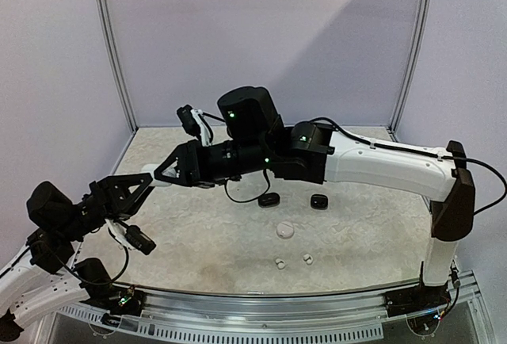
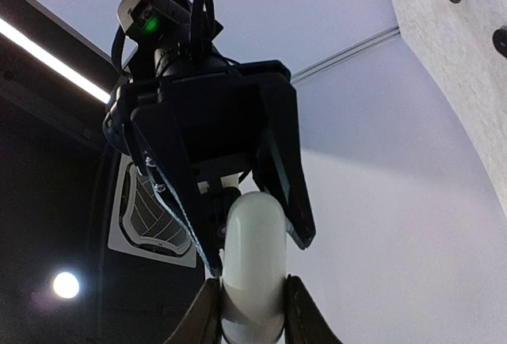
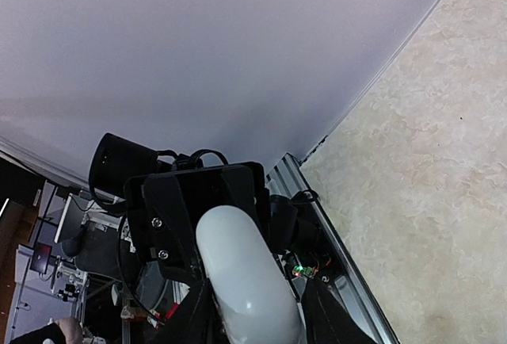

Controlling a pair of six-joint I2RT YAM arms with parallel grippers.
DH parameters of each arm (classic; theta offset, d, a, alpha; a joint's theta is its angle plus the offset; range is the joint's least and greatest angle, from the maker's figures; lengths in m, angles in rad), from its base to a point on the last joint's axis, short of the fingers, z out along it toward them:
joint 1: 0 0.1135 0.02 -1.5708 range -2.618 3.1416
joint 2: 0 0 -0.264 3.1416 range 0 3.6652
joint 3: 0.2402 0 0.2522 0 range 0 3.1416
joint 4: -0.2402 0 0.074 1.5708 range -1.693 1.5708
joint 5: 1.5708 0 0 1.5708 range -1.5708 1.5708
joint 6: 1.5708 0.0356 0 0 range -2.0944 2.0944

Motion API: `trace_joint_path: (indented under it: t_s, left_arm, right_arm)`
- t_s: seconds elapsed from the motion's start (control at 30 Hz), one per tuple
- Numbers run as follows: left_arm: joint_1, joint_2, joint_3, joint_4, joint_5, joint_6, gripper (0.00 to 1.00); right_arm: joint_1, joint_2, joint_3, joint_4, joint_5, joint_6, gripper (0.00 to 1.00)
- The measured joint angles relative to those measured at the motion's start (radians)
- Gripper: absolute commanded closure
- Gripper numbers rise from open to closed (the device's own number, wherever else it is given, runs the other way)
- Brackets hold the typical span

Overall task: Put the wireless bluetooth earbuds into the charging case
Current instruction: Pass from the left arm to the right, then pass from the right arm to the left

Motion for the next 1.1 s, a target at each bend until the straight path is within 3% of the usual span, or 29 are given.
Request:
trace_joint_path:
  t_s: [0.23, 0.37, 0.53, 0.67, 0.77, 0.93, 1.1]
  left_arm:
    - [0.0, -0.001, 0.001, 0.014, -0.022, -0.004, 1.0]
    - [0.0, -0.013, 0.002, 0.003, -0.018, -0.004, 0.99]
    - [-0.001, -0.042, 0.028, -0.107, -0.003, -0.013, 0.42]
    - [-0.001, -0.062, 0.038, -0.242, -0.013, -0.054, 0.23]
    - [-0.001, -0.061, 0.089, -0.397, -0.019, -0.175, 0.23]
    - [-0.001, -0.024, 0.266, -0.577, -0.021, -0.5, 0.33]
    - [-0.001, 0.067, 0.391, -0.616, -0.064, -0.788, 0.34]
  right_arm:
    - [-0.01, 0.043, 0.051, 0.012, -0.105, 0.019, 0.91]
    - [-0.008, 0.043, 0.053, 0.008, -0.108, -0.002, 1.0]
    - [-0.002, 0.041, 0.052, -0.024, -0.092, -0.047, 1.0]
    - [0.005, 0.001, 0.002, -0.056, -0.026, -0.106, 1.0]
    - [0.004, -0.053, -0.055, -0.074, 0.036, -0.154, 1.0]
    - [0.003, -0.116, -0.08, -0.082, 0.137, -0.187, 1.0]
    - [-0.005, -0.121, -0.042, -0.185, 0.284, -0.038, 1.0]
